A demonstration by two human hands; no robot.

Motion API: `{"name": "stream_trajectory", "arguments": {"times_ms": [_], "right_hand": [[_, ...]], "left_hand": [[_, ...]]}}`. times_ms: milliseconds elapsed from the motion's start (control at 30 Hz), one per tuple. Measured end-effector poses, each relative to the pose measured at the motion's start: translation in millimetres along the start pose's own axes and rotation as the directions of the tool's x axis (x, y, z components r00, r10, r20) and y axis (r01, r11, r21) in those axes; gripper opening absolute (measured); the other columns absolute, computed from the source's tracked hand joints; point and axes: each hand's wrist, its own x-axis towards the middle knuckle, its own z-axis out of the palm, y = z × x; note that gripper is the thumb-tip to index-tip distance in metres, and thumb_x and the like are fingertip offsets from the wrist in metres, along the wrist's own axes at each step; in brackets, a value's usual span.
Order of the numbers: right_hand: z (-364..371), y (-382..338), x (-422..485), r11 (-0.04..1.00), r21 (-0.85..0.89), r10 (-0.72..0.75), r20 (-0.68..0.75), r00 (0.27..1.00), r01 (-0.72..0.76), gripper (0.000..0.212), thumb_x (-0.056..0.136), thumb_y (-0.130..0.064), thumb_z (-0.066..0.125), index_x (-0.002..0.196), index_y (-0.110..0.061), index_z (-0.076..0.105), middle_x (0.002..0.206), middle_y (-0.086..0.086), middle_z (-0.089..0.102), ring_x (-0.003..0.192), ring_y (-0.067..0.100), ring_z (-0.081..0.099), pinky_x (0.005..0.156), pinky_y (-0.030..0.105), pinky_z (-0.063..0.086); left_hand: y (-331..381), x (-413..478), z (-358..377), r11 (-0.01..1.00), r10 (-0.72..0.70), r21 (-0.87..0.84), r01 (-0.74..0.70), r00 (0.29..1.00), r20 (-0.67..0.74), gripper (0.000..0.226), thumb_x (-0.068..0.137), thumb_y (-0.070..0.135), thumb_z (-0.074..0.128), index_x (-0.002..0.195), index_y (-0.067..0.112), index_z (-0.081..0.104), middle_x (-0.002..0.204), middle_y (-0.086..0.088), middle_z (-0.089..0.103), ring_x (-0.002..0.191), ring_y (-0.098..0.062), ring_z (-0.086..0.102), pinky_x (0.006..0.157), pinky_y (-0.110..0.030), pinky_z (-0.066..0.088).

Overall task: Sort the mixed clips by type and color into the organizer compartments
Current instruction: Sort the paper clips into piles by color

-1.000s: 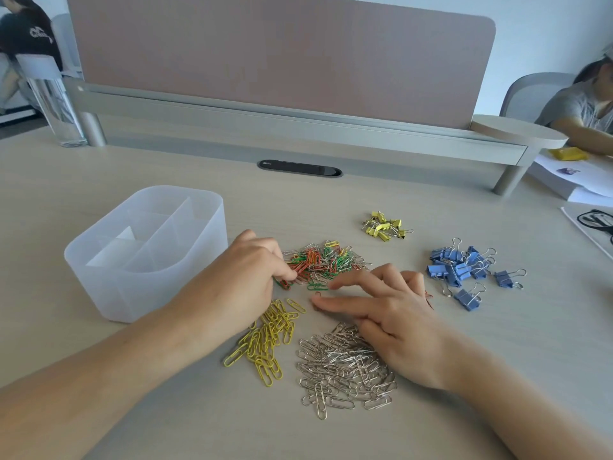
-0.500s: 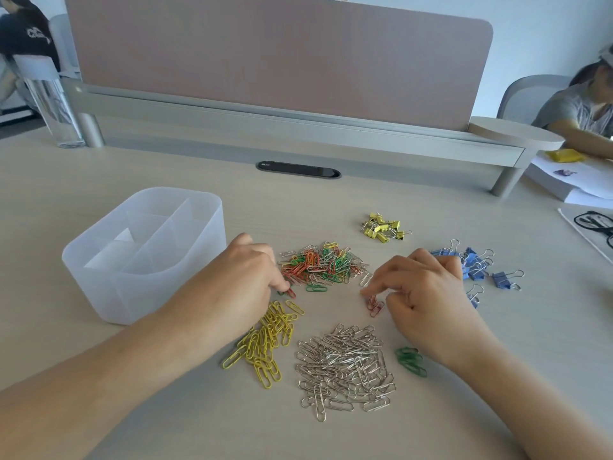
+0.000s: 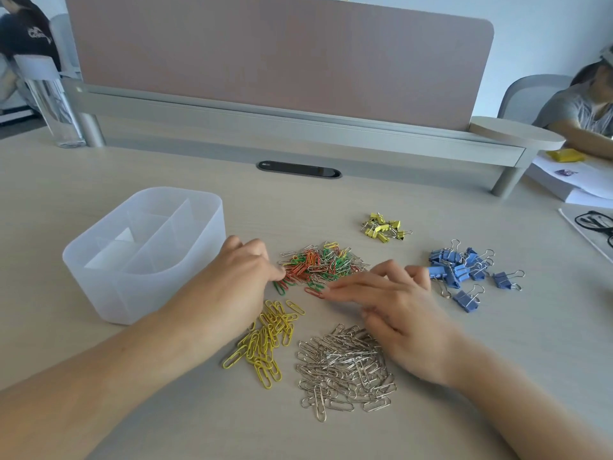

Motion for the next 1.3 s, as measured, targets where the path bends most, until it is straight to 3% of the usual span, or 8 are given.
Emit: {"name": "stream_trajectory", "arguments": {"times_ms": [100, 167, 433, 633, 767, 867, 1067, 1300], "right_hand": [[4, -7, 3, 1.000, 0.018, -0.024, 0.139, 0.990, 0.022, 0.053, 0.094, -0.029, 0.032, 0.138, -0.057, 0.035, 0.140, -0.048, 0.027, 0.122, 0.001, 0.027, 0.100, 0.030, 0.014], [5, -6, 3, 1.000, -0.006, 0.018, 0.132, 0.991, -0.017, 0.051, 0.094, -0.039, 0.021, 0.139, -0.058, 0.033, 0.140, -0.050, 0.024, 0.123, 0.000, 0.025, 0.101, 0.030, 0.013], [6, 2, 2, 0.988, -0.062, 0.138, -0.010, 0.990, -0.139, 0.059, 0.087, -0.039, 0.014, 0.131, -0.050, 0.051, 0.134, -0.043, 0.041, 0.112, 0.003, 0.033, 0.092, 0.035, 0.019], [1, 0, 2, 0.998, 0.022, 0.065, -0.144, 0.987, -0.063, 0.052, 0.083, -0.023, 0.028, 0.117, -0.043, 0.062, 0.123, -0.034, 0.053, 0.104, 0.005, 0.044, 0.088, 0.041, 0.026], [-3, -8, 2, 0.999, -0.018, -0.032, 0.007, 0.999, 0.032, 0.055, 0.082, -0.027, 0.027, 0.122, -0.052, 0.056, 0.129, -0.039, 0.047, 0.111, 0.003, 0.038, 0.095, 0.031, 0.018], [-1, -3, 2, 1.000, -0.007, -0.002, 0.002, 1.000, 0.002, 0.056, 0.081, -0.028, 0.026, 0.121, -0.051, 0.059, 0.124, -0.043, 0.050, 0.109, 0.002, 0.037, 0.096, 0.028, 0.015], [-4, 6, -2, 1.000, -0.005, 0.025, -0.098, 0.995, -0.025, 0.048, 0.079, -0.024, 0.035, 0.106, -0.045, 0.069, 0.110, -0.036, 0.061, 0.098, 0.007, 0.043, 0.082, 0.033, 0.021], [-4, -1, -1, 0.996, -0.085, 0.023, 0.050, 0.999, -0.019, 0.056, 0.083, -0.031, 0.026, 0.124, -0.061, 0.050, 0.117, -0.027, 0.043, 0.102, 0.003, 0.034, 0.086, 0.034, 0.020]], "left_hand": [[4, 0, -1, 1.000, 0.007, -0.011, -0.007, 0.999, 0.034, 0.056, 0.092, -0.003, 0.045, 0.129, 0.037, 0.060, 0.102, 0.013, 0.049, 0.091, -0.014, 0.029, 0.081, -0.029, 0.039], [10, 0, -1, 0.999, 0.036, -0.020, -0.035, 0.998, 0.059, 0.061, 0.092, -0.003, 0.043, 0.132, 0.040, 0.056, 0.103, 0.016, 0.046, 0.092, -0.012, 0.027, 0.084, -0.030, 0.039], [16, -2, 0, 0.987, 0.129, -0.099, -0.123, 0.990, 0.058, 0.058, 0.094, 0.003, 0.046, 0.127, 0.049, 0.057, 0.098, 0.018, 0.044, 0.090, -0.009, 0.026, 0.086, -0.032, 0.039], [14, 0, 2, 0.982, 0.112, -0.152, -0.110, 0.994, 0.003, 0.054, 0.089, 0.000, 0.044, 0.121, 0.038, 0.067, 0.094, 0.025, 0.046, 0.095, -0.007, 0.031, 0.089, -0.032, 0.040], [13, 0, -1, 0.976, 0.132, -0.164, -0.143, 0.988, -0.077, 0.053, 0.085, -0.004, 0.048, 0.105, 0.037, 0.074, 0.090, 0.020, 0.050, 0.093, -0.008, 0.035, 0.085, -0.033, 0.043], [11, -1, 2, 0.969, 0.203, -0.124, -0.214, 0.975, -0.094, 0.058, 0.082, -0.006, 0.053, 0.103, 0.043, 0.074, 0.089, 0.016, 0.051, 0.089, -0.011, 0.036, 0.077, -0.040, 0.047], [6, 2, 5, 0.963, 0.234, -0.105, -0.250, 0.962, -0.141, 0.051, 0.083, 0.002, 0.050, 0.105, 0.043, 0.073, 0.088, 0.015, 0.050, 0.084, -0.012, 0.036, 0.069, -0.044, 0.049], [6, 2, 7, 0.962, 0.240, -0.109, -0.251, 0.965, -0.106, 0.054, 0.082, -0.005, 0.056, 0.108, 0.040, 0.073, 0.089, 0.014, 0.051, 0.084, -0.010, 0.033, 0.072, -0.044, 0.048]]}}
